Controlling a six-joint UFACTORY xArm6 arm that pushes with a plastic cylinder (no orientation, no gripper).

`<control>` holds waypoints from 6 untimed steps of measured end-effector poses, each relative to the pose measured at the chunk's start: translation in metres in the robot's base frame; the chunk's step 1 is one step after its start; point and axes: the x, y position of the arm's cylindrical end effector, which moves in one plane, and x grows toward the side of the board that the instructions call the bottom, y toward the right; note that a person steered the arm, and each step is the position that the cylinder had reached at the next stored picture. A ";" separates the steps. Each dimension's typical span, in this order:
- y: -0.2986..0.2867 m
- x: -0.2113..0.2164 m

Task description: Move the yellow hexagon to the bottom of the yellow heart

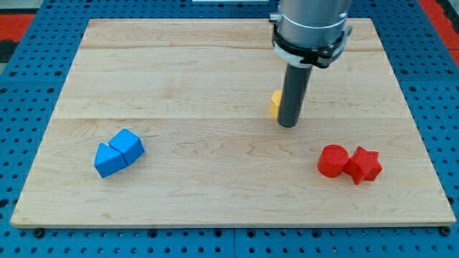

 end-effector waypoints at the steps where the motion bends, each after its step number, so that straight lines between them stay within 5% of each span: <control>1: -0.007 -0.002; 4: 0.039 -0.084; 6: 0.020 -0.075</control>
